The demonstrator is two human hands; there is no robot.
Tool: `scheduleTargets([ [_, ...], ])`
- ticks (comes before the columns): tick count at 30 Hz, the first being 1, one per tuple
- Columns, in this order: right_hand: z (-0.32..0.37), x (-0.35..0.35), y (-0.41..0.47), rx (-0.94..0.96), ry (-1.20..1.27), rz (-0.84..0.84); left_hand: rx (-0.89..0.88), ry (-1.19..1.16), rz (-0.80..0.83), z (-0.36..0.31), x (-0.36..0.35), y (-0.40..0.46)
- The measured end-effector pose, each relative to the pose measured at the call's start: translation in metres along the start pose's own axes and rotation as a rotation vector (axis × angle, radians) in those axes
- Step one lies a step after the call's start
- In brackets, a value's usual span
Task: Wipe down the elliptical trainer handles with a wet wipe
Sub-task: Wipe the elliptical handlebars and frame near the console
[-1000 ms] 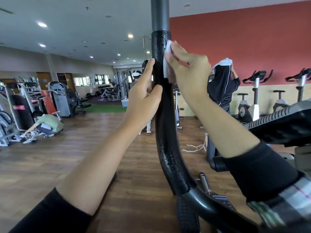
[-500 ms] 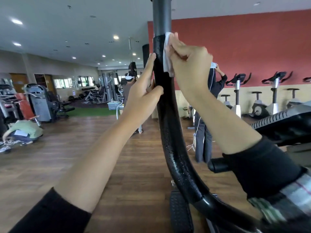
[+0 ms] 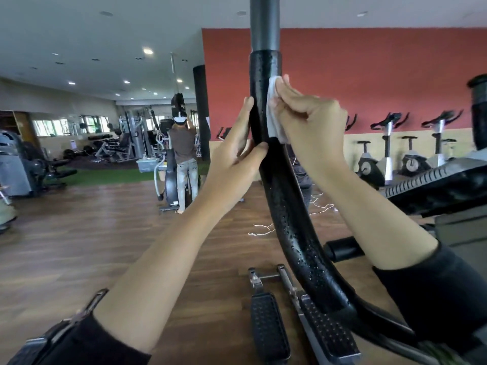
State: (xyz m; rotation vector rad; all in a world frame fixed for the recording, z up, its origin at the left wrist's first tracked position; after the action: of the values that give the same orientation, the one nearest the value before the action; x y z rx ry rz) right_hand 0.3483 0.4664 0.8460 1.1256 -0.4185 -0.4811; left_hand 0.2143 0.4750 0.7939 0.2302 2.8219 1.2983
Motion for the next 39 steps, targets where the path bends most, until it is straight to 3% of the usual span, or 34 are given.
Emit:
scheduleTargets([
  [4,0.004,0.003,-0.005,-0.044,-0.01,0.018,0.011,0.008,0.009,0.004,0.0,-0.005],
  [9,-0.008,0.011,-0.052,-0.229,0.009,0.242,0.026,0.014,0.041,0.01,-0.002,-0.021],
  [12,-0.003,0.017,-0.059,-0.274,0.034,0.26,0.04,-0.005,0.041,0.012,-0.003,-0.027],
  [18,-0.001,0.014,-0.048,-0.288,-0.051,0.194,0.073,-0.045,0.043,0.014,-0.005,-0.031],
  [25,-0.006,0.035,-0.091,-0.321,-0.073,0.292,0.098,-0.013,0.035,0.016,-0.011,-0.051],
  [31,0.004,0.03,-0.081,-0.285,-0.087,0.27,0.133,-0.035,-0.018,0.017,-0.016,-0.066],
  [39,0.011,0.071,-0.149,-0.19,-0.187,0.283,0.174,0.028,-0.057,0.014,-0.023,-0.094],
])
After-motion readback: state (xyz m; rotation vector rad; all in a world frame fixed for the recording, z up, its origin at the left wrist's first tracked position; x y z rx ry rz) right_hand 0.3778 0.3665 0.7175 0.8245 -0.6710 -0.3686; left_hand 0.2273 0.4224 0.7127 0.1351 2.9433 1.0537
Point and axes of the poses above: each hand's wrist, its own y-axis towards the middle knuckle, its own x-axis out of the back of the hand, z = x × y, the point moved 8 cm from there along y, towards the middle knuckle, and after that the axes turned 11 degrees about -y, right-handed, at the moved point
